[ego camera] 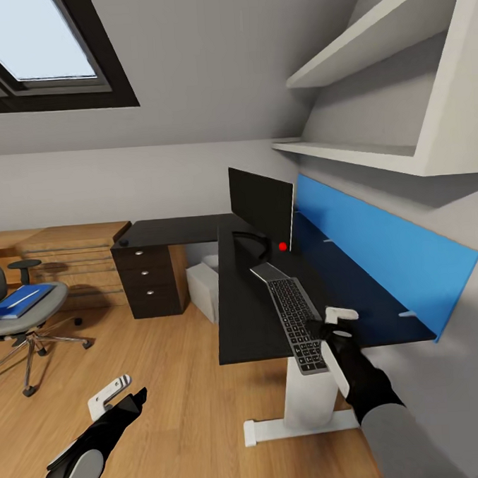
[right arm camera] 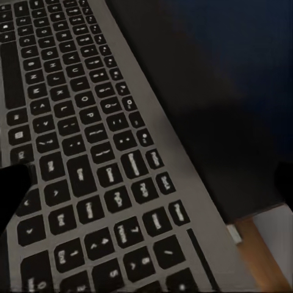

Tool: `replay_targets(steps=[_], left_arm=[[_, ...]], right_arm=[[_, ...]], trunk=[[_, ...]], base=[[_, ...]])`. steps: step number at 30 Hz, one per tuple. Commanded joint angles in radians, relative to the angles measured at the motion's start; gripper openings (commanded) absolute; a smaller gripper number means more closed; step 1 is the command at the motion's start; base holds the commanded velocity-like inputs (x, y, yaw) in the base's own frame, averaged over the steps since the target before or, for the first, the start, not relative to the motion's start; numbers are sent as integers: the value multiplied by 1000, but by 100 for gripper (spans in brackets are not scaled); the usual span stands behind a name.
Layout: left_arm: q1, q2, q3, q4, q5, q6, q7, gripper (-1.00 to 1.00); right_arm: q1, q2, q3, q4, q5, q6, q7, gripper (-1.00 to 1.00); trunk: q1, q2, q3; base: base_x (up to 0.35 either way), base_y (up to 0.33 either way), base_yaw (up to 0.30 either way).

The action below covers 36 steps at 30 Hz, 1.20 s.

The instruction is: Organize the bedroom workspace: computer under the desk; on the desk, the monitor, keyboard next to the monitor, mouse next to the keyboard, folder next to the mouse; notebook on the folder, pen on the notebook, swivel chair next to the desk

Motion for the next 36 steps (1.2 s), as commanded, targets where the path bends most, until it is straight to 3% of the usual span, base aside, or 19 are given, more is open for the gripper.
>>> replay_targets(steps=[1, 16, 19, 20, 36], left_arm=[[-1, 1, -2, -1, 7, 1, 9, 100], [-1, 1, -1, -1, 8, 1, 8, 100], [-1, 1, -1, -1, 8, 1, 8, 100], [-1, 1, -1, -1, 8, 1, 8, 100], [-1, 1, -1, -1, 9, 1, 8, 100]], right_arm=[[5, 3, 1, -9, -8, 6, -8, 100], [27, 40, 9, -39, -17, 10, -22, 100], [27, 50, 10, -42, -17, -9, -24, 100], [27, 61, 9, -43, -18, -48, -26, 100], [28, 66, 8, -43, -18, -81, -27, 100]], trunk=[[0, -1, -1], [0, -1, -1], [0, -1, -1], [0, -1, -1], [0, -1, -1]], base=[[0, 0, 0], [0, 0, 0], [-2, 0, 0], [-118, 49, 0], [-258, 135, 0]])
